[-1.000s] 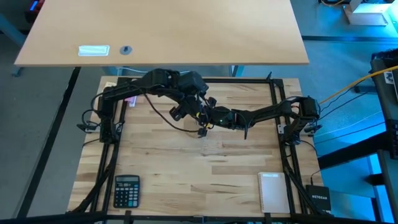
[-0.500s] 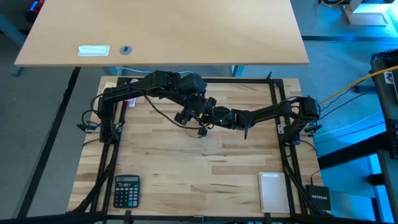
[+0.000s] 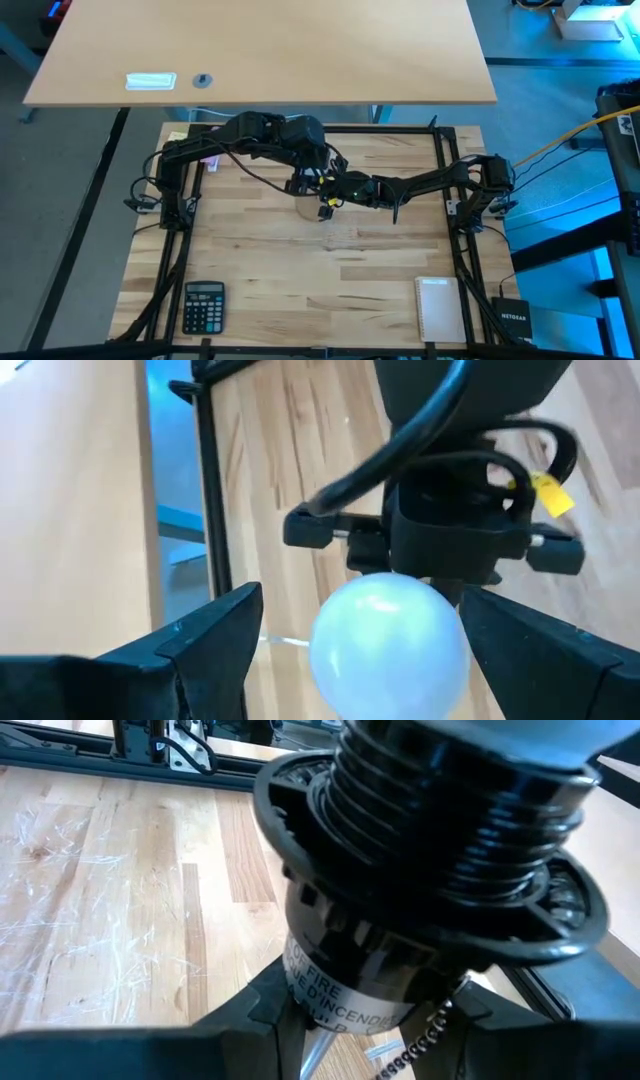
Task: Screw lightbulb
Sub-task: Remove the lightbulb from the lamp
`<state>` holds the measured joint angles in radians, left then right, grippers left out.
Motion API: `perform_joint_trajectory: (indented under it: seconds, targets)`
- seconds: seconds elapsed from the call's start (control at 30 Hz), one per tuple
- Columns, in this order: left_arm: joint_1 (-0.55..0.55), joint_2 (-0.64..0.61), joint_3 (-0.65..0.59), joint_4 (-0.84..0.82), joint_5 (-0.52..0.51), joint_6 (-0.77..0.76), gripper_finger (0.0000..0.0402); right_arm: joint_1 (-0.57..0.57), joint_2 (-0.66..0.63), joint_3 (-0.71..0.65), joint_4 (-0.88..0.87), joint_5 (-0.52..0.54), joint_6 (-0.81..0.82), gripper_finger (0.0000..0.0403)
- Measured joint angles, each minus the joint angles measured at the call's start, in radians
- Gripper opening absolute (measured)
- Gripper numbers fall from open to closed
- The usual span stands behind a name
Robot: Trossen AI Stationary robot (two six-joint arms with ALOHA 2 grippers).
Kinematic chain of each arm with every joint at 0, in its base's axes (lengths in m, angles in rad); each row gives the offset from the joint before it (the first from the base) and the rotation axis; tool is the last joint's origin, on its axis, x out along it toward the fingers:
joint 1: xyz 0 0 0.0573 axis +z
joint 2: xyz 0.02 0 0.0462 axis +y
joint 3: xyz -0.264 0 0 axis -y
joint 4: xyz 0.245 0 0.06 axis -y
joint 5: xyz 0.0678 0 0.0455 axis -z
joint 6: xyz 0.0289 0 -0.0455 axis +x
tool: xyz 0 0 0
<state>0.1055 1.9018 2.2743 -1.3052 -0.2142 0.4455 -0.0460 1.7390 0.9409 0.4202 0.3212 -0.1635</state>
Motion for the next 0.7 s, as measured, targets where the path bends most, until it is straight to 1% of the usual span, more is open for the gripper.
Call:
perform_joint_trajectory:
  seconds: [0.1, 0.17, 0.23, 0.3, 0.33, 0.47, 0.57, 0.7]
  targets:
    - [0.005, 0.0, 0.037, -0.014, 0.001, -0.027, 0.0327, 0.0, 0.0, 0.0, 0.0, 0.0, 0.0, 0.0131]
    - [0.013, 0.0, 0.058, -0.027, 0.019, -0.054, 0.0327, 0.0, 0.0, 0.0, 0.0, 0.0, -0.001, 0.0131]
    - [0.025, -0.002, 0.069, -0.059, 0.084, -0.093, 0.0327, 0.0, 0.0, 0.0, 0.0, 0.0, -0.001, 0.0131]
    - [0.042, 0.0, 0.068, -0.148, 0.162, -0.129, 0.0327, 0.0, 0.0, 0.0, 0.001, 0.0, -0.001, 0.0131]
    - [0.048, 0.007, 0.062, -0.181, 0.177, -0.143, 0.0327, 0.0, 0.0, 0.0, -0.001, -0.002, -0.002, 0.0131]
    - [0.063, 0.014, 0.022, -0.188, 0.179, -0.13, 0.0327, 0.0, 0.0, -0.001, 0.002, -0.001, -0.002, 0.0131]
    - [0.062, 0.027, 0.021, -0.101, 0.182, -0.093, 0.0327, 0.0, 0.0, -0.001, 0.002, -0.001, -0.002, 0.0131]
    - [0.059, 0.04, 0.024, -0.097, 0.189, -0.071, 0.0327, 0.0, 0.0, -0.001, 0.002, -0.001, -0.01, 0.0131]
